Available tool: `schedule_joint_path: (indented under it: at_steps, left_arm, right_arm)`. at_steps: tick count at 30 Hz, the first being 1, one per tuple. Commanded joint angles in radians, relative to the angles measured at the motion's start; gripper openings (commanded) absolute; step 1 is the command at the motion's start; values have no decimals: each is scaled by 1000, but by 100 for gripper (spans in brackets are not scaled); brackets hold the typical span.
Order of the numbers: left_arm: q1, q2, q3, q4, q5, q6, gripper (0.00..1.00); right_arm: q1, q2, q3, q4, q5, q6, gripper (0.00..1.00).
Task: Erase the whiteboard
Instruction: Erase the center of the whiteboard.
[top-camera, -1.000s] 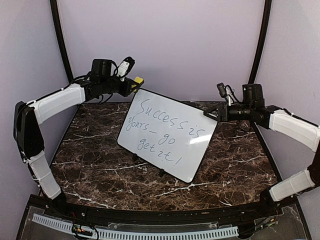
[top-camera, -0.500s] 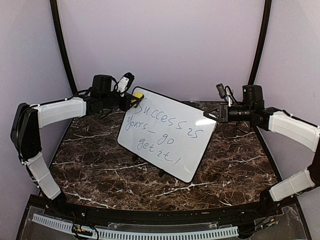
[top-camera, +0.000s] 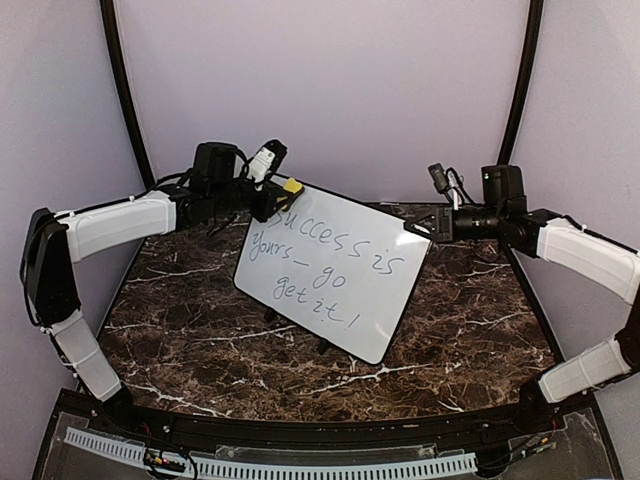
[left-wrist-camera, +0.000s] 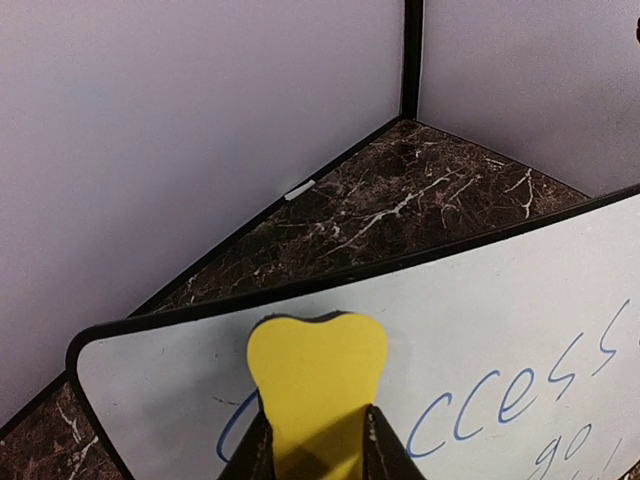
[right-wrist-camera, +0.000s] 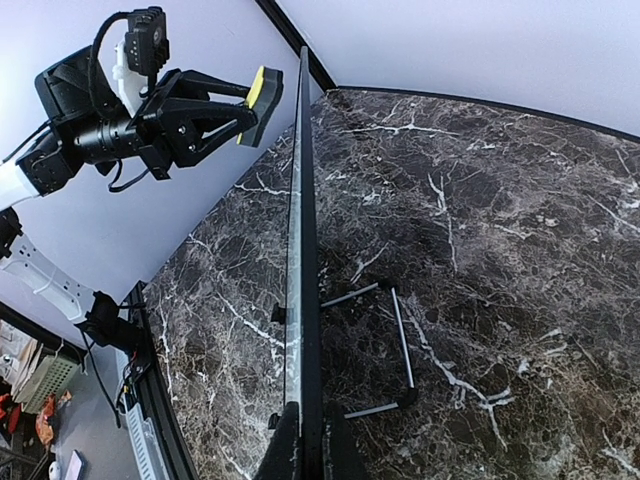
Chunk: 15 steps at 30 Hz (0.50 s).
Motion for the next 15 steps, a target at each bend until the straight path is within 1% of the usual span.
schedule_joint_path:
  at_steps: [1, 5, 11, 15]
  left_arm:
    - [0, 11, 65, -55, -59, 6, 18]
    - [0, 27, 87, -92, -75, -2, 17]
    - [0, 33, 117, -164, -45, -31, 16]
    - [1, 8, 98, -199, -50, -54, 16]
  right_arm:
    - [25, -32, 36, 3, 27, -53, 0]
    - [30, -42, 37, -3, 32, -63, 0]
    - [34, -44, 40, -5, 35, -64, 0]
    - [34, -46, 37, -3, 34, -67, 0]
